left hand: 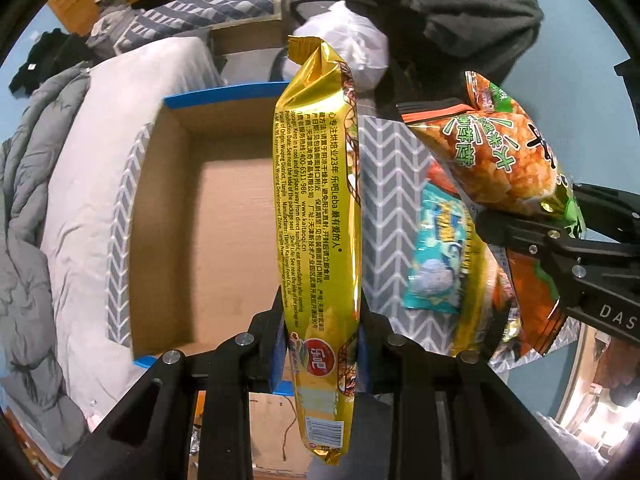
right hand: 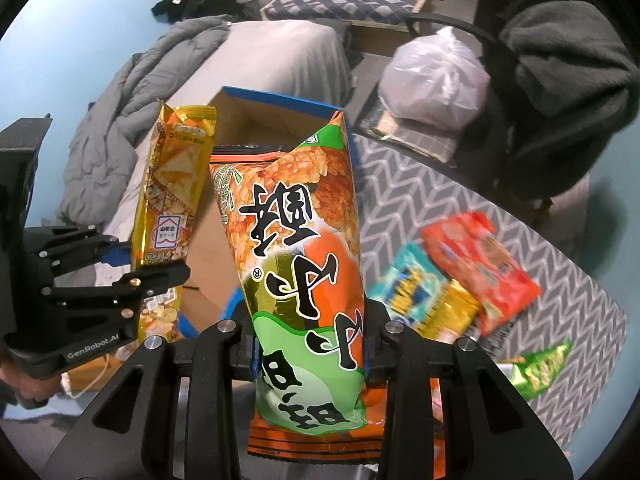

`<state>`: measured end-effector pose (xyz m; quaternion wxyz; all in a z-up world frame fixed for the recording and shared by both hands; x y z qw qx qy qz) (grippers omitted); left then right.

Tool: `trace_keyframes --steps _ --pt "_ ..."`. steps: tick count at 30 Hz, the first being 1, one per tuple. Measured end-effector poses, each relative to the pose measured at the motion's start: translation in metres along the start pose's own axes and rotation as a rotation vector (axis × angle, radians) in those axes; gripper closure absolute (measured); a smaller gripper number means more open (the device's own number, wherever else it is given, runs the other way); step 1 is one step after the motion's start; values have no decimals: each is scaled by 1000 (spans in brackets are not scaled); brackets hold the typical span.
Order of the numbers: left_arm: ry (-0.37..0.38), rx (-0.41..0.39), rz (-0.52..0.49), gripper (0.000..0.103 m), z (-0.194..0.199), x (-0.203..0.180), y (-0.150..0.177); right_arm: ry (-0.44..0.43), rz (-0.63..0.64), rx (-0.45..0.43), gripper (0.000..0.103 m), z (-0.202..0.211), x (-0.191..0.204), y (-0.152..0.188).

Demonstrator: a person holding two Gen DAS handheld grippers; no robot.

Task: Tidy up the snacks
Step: 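Close left tool on gold wafer bar while right tool grasps orange-green chip bag, then carry both bags over the box and open both tools to drop them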

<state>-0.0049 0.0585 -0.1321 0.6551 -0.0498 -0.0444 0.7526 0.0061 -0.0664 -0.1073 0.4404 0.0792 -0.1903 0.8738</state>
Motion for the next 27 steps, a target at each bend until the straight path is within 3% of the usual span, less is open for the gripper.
trace_keyframes --steps 15,27 --pt "-52 -27 120 75 -20 89 -14 -51 67 50 70 -64 80 -59" --pt "-100 7 149 75 -58 124 -27 -49 37 107 70 -119 97 -82"
Point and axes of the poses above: each gripper's, at about its wrist camera, not at the fingertips, and z roughly against the way its jaws point, x to its left, y to its underside, the point moved 2 cm from there along -z, roughly the way its jaws point, and after that the axes turned 2 degrees about x, right-handed, at the moved point
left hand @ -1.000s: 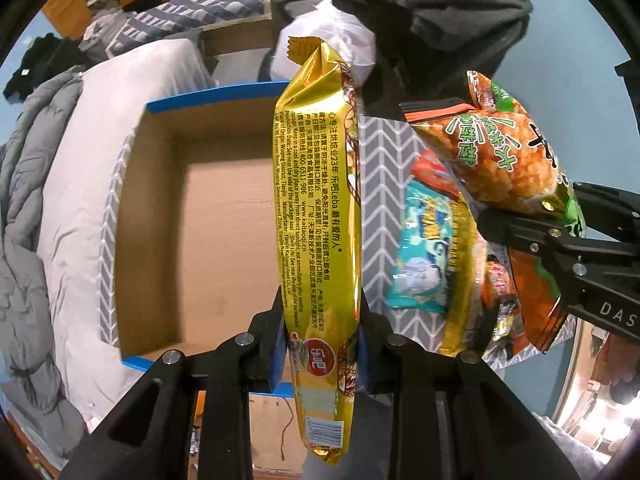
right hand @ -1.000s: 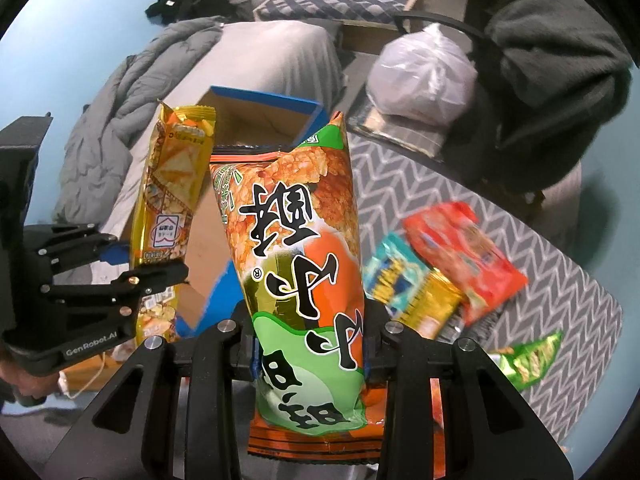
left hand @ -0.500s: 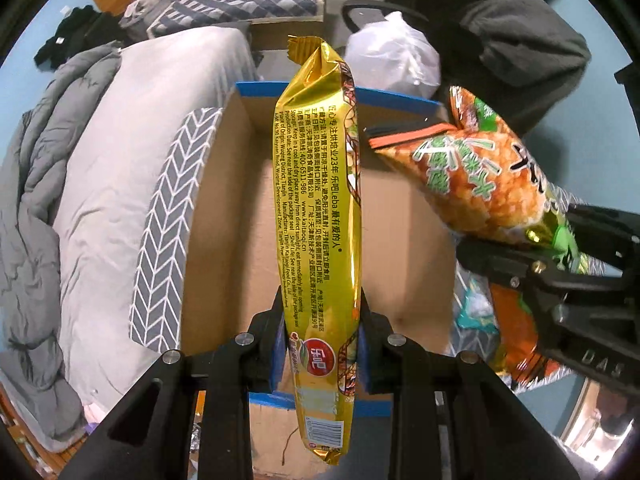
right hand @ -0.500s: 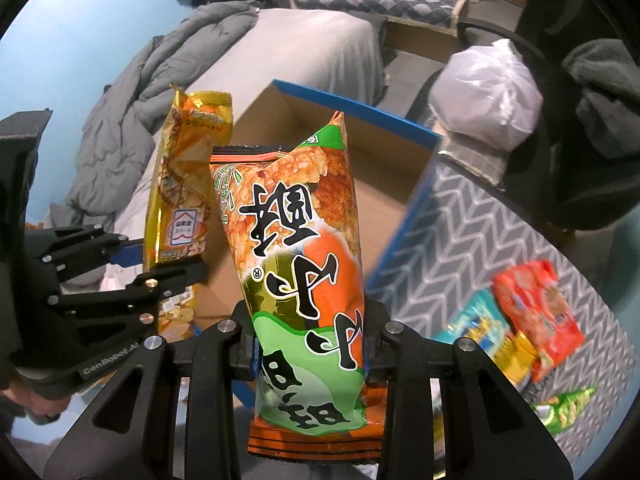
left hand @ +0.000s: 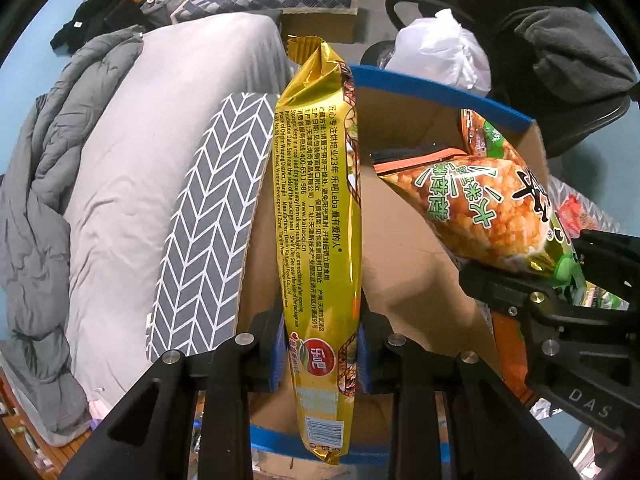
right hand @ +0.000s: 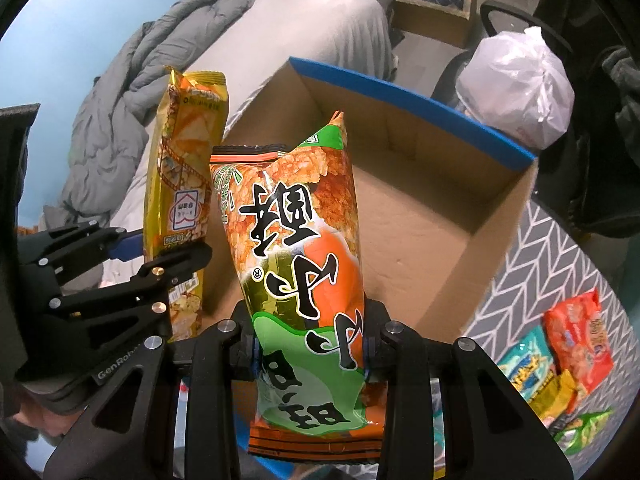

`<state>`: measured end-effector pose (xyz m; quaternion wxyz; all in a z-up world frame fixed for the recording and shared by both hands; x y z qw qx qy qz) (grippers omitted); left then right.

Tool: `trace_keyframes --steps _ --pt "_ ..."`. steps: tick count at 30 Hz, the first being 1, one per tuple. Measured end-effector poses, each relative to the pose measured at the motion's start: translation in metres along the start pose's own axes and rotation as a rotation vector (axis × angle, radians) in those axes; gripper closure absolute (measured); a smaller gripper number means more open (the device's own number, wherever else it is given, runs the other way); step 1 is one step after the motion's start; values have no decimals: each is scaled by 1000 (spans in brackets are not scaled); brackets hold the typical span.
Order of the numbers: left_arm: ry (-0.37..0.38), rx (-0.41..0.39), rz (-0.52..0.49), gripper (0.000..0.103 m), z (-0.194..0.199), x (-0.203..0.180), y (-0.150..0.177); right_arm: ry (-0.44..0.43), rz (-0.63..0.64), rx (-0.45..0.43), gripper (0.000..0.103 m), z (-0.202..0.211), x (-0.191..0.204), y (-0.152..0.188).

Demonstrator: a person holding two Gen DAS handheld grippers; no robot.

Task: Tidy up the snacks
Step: 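Carry both bags over the box and open both tools to drop them, then move both tools back over the remaining snack pile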

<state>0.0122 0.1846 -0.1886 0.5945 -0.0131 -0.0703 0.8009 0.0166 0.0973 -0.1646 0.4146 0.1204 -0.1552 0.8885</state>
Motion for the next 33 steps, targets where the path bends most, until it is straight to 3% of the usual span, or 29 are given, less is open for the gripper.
trace_keyframes --steps 10,13,15,22,23,25,28,33 --pt "-29 41 -16 73 -19 0 5 36 -28 25 67 -18 3 -2" --pt "-40 22 -18 73 -16 2 5 51 -34 19 54 -17 3 -1" --pt "-50 29 -21 73 -15 5 5 63 -41 3 38 -13 3 -1" --pt "-46 30 -7 73 0 7 4 108 -69 -37 37 3 -8 -2" --pt "-46 24 -7 71 3 7 5 110 -72 -40 36 5 -8 -2" --pt "-44 5 -8 55 12 5 7 118 -78 -51 34 12 -11 0" --pt "-39 -36 -11 45 26 0 9 130 -81 -63 33 20 -15 3" --pt "-21 -64 -40 41 47 -14 12 156 -84 -76 32 39 -20 16"
Point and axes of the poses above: each gripper's, at about its wrist camera, not at the fingertips, and z roughly against the way its jaws point, x to its left, y to its underside, the point moved 2 cm from there along -z, roughly the way its jaws point, and after that the axes turned 2 degrees about x, right-handed, at the moved point
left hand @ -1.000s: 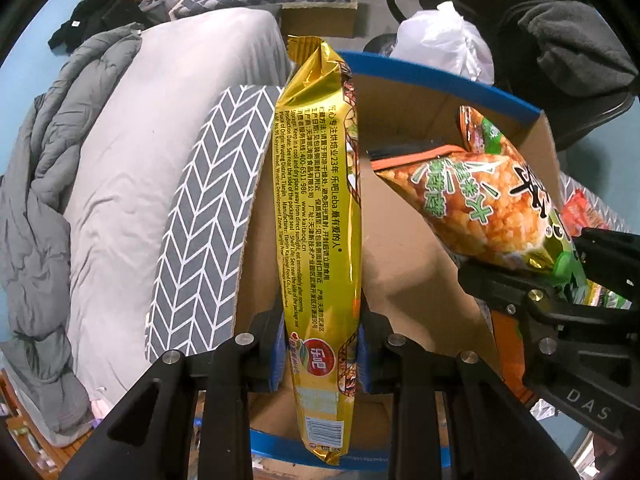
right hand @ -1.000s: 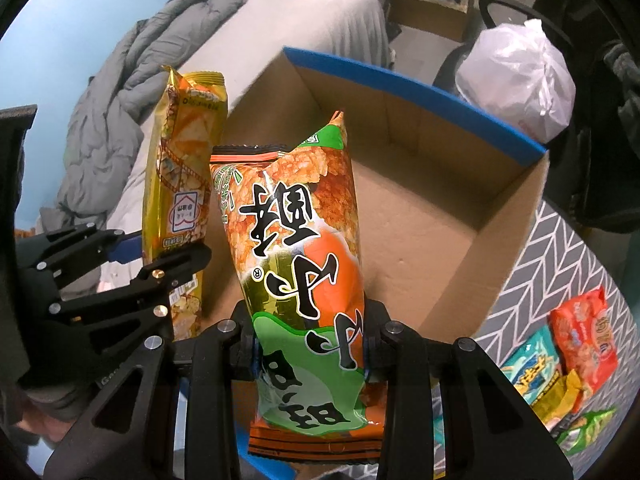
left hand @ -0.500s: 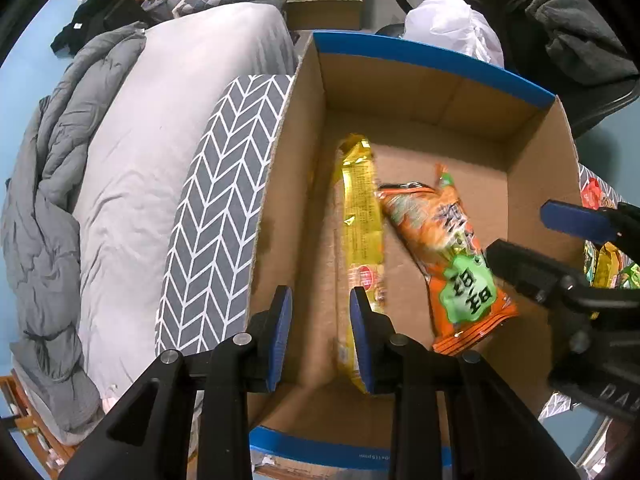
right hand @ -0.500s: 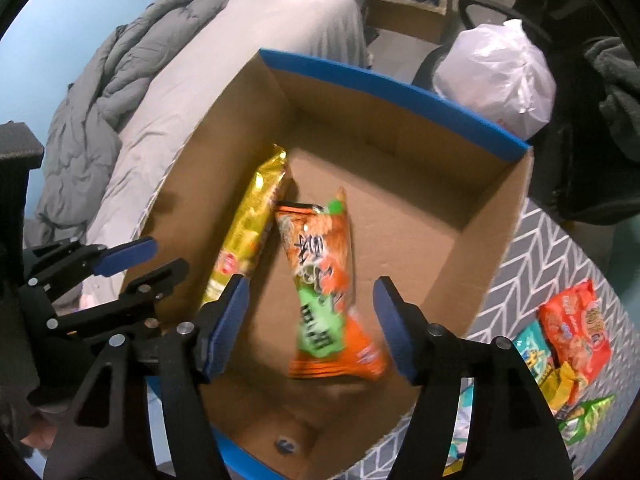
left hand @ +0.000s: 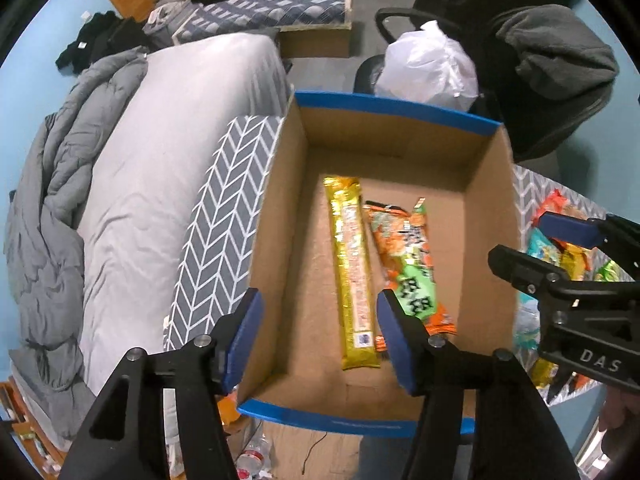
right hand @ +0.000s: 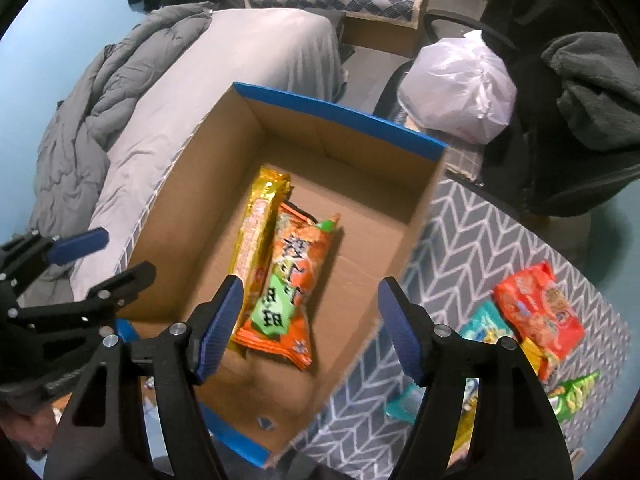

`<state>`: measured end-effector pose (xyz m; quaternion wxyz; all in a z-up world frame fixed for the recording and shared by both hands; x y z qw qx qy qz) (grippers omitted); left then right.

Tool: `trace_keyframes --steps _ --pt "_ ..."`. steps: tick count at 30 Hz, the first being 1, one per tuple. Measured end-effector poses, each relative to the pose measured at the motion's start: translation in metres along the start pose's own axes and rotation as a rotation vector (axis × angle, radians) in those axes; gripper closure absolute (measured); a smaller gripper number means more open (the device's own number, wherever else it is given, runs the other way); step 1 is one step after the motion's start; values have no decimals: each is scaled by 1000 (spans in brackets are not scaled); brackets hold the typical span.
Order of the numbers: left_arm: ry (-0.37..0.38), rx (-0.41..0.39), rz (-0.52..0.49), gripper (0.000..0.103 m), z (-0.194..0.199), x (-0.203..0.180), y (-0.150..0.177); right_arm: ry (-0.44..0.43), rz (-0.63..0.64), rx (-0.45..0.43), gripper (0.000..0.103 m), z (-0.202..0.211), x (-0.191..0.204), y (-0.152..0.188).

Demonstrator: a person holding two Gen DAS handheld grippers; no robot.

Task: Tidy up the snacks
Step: 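Move both tools back over the remaining snack pile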

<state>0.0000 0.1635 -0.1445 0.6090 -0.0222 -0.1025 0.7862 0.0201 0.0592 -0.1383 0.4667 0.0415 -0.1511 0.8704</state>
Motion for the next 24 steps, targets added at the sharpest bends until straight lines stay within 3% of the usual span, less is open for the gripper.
trace_keyframes --steps 3,17,24 --pt "15 -17 -24 32 12 -12 1 10 -14 -7 28 12 -8 9" --pt "113 4 -110 29 33 -67 3 66 -173 -48 23 64 -65 50" --pt "151 19 -167 29 34 -100 7 97 -335 -54 22 86 -110 89"
Point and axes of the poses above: each gripper's, at about its wrist camera, not at the fingertips, and z roughly against the way its jaws point, x to its left, y to its underside, the point moved 2 cm from there along -z, roughly the way its jaws point, and after that the axes turned 2 degrees about x, right-handed, at the moved point
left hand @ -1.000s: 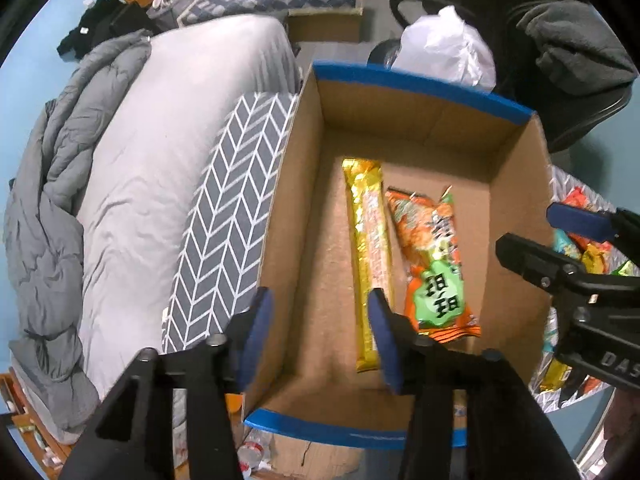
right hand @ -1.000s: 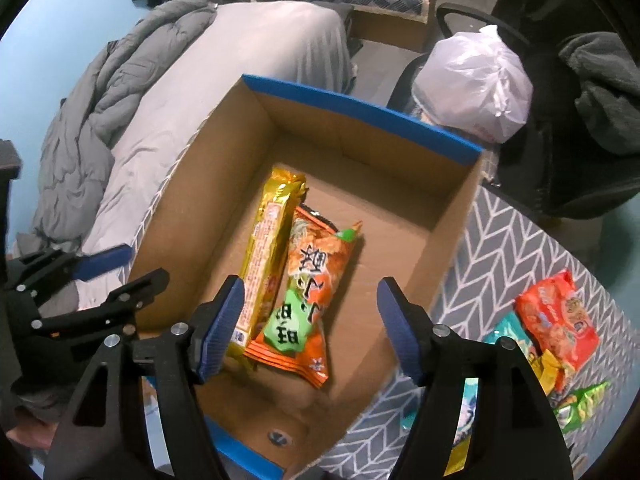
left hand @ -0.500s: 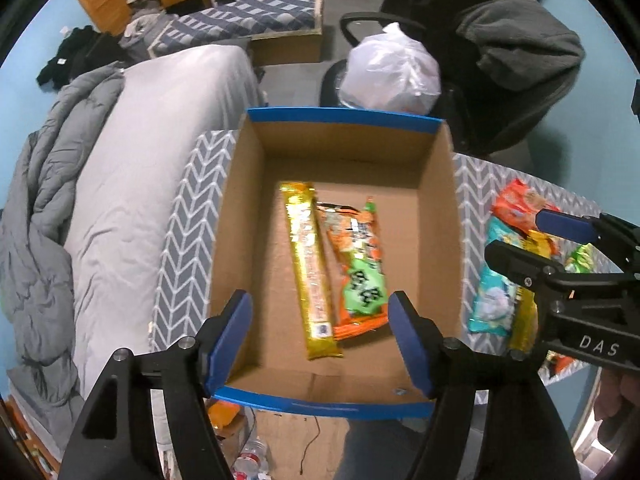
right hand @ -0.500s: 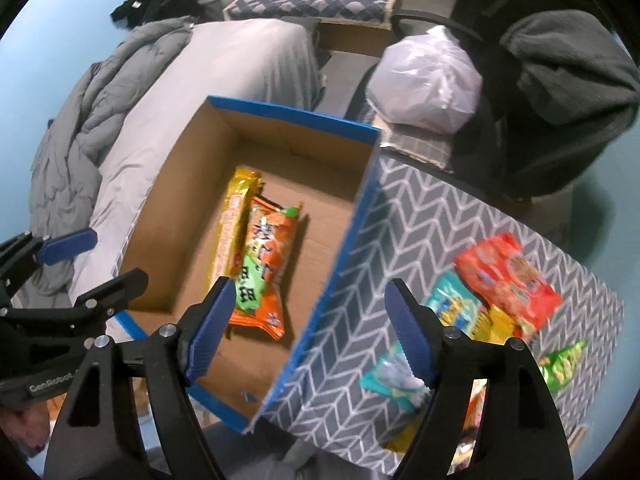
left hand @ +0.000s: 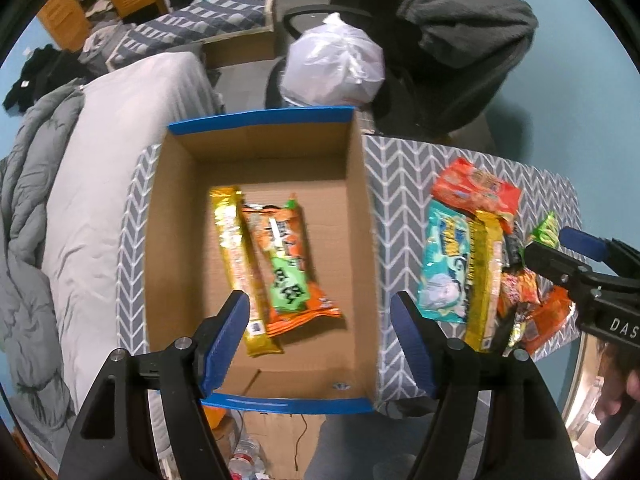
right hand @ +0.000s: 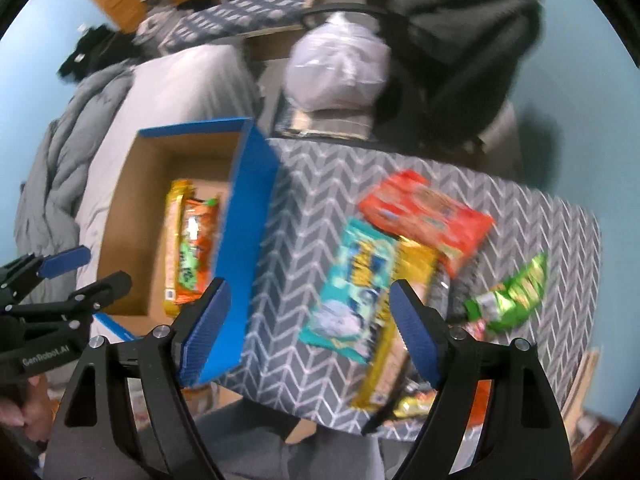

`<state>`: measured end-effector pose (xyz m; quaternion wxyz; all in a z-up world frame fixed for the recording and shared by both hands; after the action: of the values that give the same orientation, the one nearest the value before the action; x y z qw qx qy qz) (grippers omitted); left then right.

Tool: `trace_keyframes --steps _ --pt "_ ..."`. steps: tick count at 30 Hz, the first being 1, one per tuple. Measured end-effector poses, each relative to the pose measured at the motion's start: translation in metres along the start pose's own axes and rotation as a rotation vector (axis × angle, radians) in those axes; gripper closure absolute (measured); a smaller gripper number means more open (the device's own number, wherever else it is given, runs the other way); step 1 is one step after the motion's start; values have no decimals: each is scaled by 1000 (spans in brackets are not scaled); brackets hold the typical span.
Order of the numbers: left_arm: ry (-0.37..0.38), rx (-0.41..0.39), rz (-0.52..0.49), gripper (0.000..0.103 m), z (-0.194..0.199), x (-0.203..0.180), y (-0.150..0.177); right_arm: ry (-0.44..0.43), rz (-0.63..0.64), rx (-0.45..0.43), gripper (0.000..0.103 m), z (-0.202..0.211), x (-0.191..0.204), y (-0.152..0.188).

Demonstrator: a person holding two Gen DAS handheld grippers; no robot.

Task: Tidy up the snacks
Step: 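Move both tools back over the remaining snack pile, then grasp gold wafer bar with left tool while right tool grasps black-orange bag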

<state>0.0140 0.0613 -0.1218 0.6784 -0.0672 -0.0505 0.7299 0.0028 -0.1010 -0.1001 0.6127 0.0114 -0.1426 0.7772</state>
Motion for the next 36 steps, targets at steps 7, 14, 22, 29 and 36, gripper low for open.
trace_keyframes --steps 7,14,22,29,36 --pt "31 27 -66 29 -8 -39 -6 40 -178 5 22 15 -67 33" --pt "52 43 -153 29 -15 -81 -12 71 -319 19 22 25 -114 66" --pt "71 82 -229 29 -35 -128 -14 101 -442 34 22 29 -156 103" --pt "86 155 -232 29 -71 -155 -10 148 -551 60 22 20 -190 137" --pt "122 206 -206 29 -99 -170 -5 108 -672 86 22 -7 -215 169"
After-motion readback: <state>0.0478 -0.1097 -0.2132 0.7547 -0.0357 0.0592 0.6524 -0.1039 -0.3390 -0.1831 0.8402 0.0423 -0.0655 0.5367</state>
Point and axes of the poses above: each gripper's, at about its wrist camera, not at the fingertips, and z roughly against the way its jaws point, x to its left, y to its underside, the point moved 2 cm from there along -z, roughly the way its jaws point, and after that the axes turned 2 degrees about x, right-handed, at the moved point
